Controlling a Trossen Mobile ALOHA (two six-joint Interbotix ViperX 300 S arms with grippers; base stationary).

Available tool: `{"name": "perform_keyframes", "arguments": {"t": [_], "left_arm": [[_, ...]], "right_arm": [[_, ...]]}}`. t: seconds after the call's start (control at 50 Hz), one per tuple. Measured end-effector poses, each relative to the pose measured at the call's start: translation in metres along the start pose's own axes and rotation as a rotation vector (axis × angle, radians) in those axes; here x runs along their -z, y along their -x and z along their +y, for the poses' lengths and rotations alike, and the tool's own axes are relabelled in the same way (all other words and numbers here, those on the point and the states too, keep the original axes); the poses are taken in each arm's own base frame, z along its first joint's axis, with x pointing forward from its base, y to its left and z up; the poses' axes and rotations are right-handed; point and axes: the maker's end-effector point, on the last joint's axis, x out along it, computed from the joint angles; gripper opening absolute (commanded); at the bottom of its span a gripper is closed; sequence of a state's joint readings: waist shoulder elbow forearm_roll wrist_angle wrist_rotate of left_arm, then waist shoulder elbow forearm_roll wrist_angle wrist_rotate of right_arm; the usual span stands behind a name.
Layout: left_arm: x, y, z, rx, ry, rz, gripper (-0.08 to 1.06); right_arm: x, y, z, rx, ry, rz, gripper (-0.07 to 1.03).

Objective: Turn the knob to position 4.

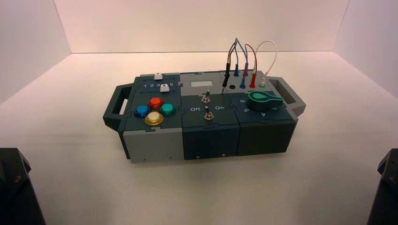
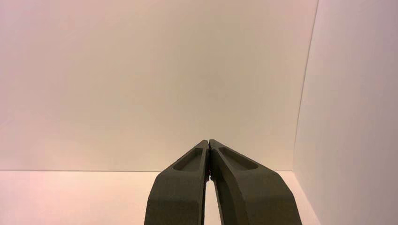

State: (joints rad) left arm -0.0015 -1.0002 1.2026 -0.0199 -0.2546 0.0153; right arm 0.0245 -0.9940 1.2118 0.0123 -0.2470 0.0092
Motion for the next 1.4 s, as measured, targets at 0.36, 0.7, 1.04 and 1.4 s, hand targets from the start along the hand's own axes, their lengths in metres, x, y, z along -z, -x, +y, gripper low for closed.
{"name": "perform_keyframes", "arguments": {"t": [0.36,0.7,1.04,1.4], "left_arm": [[0.001,0.0,0.0,0.002,0.0,0.006,-0.03],[0.003,0.0,0.0,0.001,-0.001,0.015,-0.03],[0.029,0.001,-0.039,0.159,-0.036,0.24,-0.03],[0.078,0.035,-0.126,0.538,-0.191,0.552,-0.03]], "right_arm": [[0.0,0.0,0.0,0.0,0.001,0.002,-0.02],[0.003,0.0,0.0,0.0,0.001,0.018,-0.02],[0.034,-0.007,0.009,-0.032,0.006,0.261,-0.02],[0.113,-0.014,0.061,-0.217,0.097,0.757,-0.03]]}}
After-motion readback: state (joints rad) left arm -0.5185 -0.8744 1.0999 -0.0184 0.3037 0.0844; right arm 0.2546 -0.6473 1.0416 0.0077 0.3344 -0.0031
